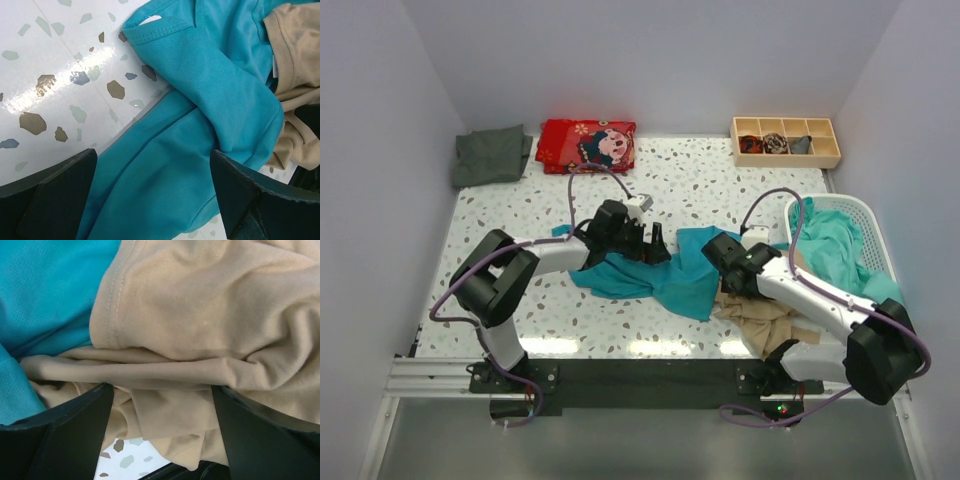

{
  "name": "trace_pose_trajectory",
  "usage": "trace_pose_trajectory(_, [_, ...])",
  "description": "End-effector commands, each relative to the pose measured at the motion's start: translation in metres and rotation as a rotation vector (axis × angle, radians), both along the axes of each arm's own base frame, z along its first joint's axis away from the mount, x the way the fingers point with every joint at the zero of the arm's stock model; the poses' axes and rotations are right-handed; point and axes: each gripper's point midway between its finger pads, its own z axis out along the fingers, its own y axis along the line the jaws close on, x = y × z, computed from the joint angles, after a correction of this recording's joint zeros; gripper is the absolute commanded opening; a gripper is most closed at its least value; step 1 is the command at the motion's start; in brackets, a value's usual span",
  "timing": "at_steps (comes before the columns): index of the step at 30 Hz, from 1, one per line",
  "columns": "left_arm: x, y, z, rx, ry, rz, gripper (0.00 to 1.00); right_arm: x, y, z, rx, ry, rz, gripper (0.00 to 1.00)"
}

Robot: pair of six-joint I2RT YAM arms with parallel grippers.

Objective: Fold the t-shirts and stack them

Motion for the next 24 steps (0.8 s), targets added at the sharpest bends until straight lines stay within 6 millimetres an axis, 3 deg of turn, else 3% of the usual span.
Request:
trace_pose_trajectory(1, [0.011, -0.006, 0.007, -0.012, -0.058, 0.012, 1.0, 0.021, 0.006, 0.012, 0.021, -0.115, -0.037, 0.69])
trace_pose_trajectory(2, [0.011, -0.006, 0.004, -0.007, -0.054, 0.013, 1.0, 0.023, 0.005, 0.011, 0.019, -0.119, -0.039, 0.6])
trace_pose_trajectory(4, [0.01, -0.006, 0.002, 0.001, -0.049, 0.008, 1.0, 0.025, 0.003, 0.008, 0.018, -0.112, -0.048, 0.11])
trace_pose_trajectory(5, [0.01, -0.006, 0.001, 0.002, -0.05, 0.008, 1.0, 0.025, 0.001, 0.009, 0.008, -0.11, -0.054, 0.0])
trace_pose_trajectory(7, [0.009, -0.005, 0.0, 0.011, -0.05, 0.003, 1.0, 0.027, -0.002, 0.011, -0.002, -0.123, -0.054, 0.0])
trace_pose_trajectory(11, [0.01, -0.003, -0.001, 0.024, -0.058, 0.005, 1.0, 0.032, -0.011, 0.035, -0.023, -0.205, -0.063, 0.0])
trace_pose_trajectory(12, [0.01, -0.002, -0.001, 0.025, -0.057, 0.007, 1.0, 0.035, -0.009, 0.046, 0.0, -0.237, -0.058, 0.01])
trace_pose_trajectory(15, [0.009, -0.003, 0.001, 0.019, -0.062, 0.004, 1.0, 0.036, -0.007, 0.062, 0.043, -0.281, -0.033, 0.61])
trace_pose_trajectory(18, [0.01, -0.004, 0.003, 0.012, -0.066, 0.003, 1.0, 0.036, -0.003, 0.061, 0.065, -0.285, -0.015, 0.73])
trace_pose_trajectory(24, [0.008, -0.005, 0.004, 0.008, -0.066, -0.006, 1.0, 0.035, 0.001, 0.031, 0.033, -0.168, -0.038, 0.75])
